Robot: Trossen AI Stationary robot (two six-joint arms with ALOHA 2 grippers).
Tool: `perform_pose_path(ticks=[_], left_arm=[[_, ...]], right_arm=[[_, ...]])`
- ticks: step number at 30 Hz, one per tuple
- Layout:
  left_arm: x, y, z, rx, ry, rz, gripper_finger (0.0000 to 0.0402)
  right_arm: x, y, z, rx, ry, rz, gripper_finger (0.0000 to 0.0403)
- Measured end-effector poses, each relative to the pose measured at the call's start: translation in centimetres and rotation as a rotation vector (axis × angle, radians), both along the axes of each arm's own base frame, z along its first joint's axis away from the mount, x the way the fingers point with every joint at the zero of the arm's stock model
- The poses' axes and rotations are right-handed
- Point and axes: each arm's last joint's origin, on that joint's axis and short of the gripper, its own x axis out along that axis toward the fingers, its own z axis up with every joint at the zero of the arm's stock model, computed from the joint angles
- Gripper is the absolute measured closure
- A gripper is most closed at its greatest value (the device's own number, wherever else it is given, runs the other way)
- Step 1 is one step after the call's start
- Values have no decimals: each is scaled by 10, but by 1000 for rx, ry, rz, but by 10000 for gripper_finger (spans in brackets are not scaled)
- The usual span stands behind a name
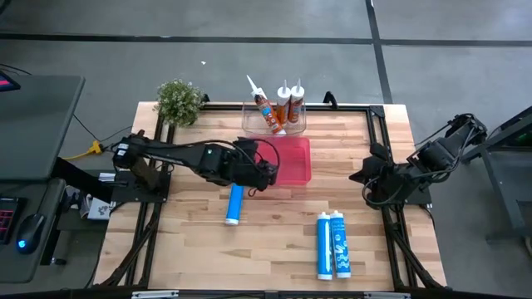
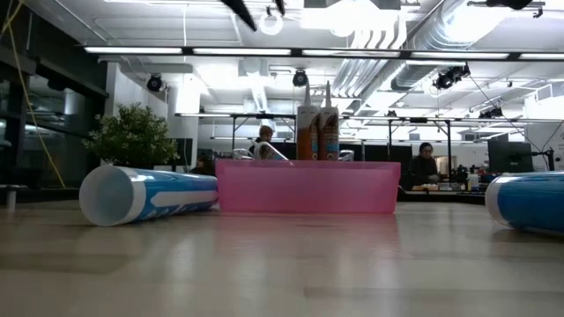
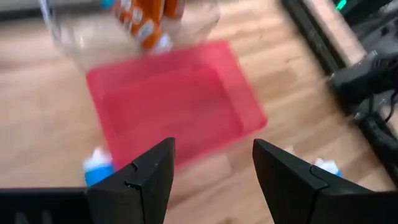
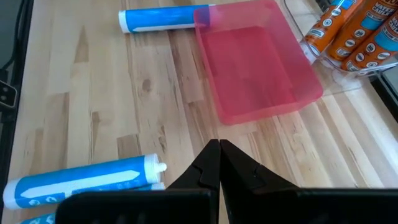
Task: Pick & place silicon tubes, Sealant and Lysol wipes
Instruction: Put the left blue sealant into the red container
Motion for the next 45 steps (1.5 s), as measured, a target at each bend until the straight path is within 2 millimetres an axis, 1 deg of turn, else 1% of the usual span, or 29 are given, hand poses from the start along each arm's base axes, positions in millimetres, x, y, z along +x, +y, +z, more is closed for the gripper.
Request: perform_pose_path(ticks=[2,6,8,12,16,17,19,20,22,23,24,26,27,29,31,32,34,37,40,43,45], left_arm=[[0,-1,-2,-52,7,8,191],[3,-3,-13,-137,58,26,191],[2,-5,-14,-192,67,33,191],[7,-9,-25,-298,137,-4,191],[19,-15,-45,-385,228,-25,191],[19,-16,-52,-395,281,-17,191],[27,-18,-66,-441,329,2,191],[27,-19,-71,-465,356,24,190],[22,-19,-82,-483,476,84,188],[27,-21,-89,-503,490,92,185],[31,-22,-94,-520,488,99,180],[28,-22,-104,-518,579,131,168],[28,-22,-106,-524,596,134,159],[37,-23,-110,-557,567,121,139],[33,-22,-118,-551,646,131,116],[34,-22,-119,-549,653,115,104],[40,-17,-121,-559,638,106,82],[40,-11,-133,-542,701,139,58],[44,-3,-134,-538,688,139,47],[44,2,-141,-506,723,139,46],[44,6,-139,-504,724,128,46]], right_arm=[[-1,0,0,-3,8,0,402],[-2,-1,-1,-7,23,-4,402],[-2,-1,-2,-1,30,-1,402],[-2,-1,-2,11,39,9,402],[-2,0,-2,21,45,16,402],[-2,0,-2,23,47,17,402],[-2,0,-2,29,46,13,402],[-2,0,-2,32,48,14,402],[-2,0,-2,34,49,14,402],[-2,0,-2,35,49,14,402],[-2,0,-2,36,49,15,402],[-2,0,-2,37,52,18,402],[-2,0,-2,38,52,18,402],[-2,0,-2,38,53,19,402],[-2,0,-2,37,53,19,402],[-2,0,-2,37,53,19,402],[-2,0,-2,37,53,19,402],[-2,0,-2,39,54,21,402],[-2,1,-3,43,57,23,402],[-2,1,-3,47,60,25,402],[-2,1,-3,55,62,23,402]])
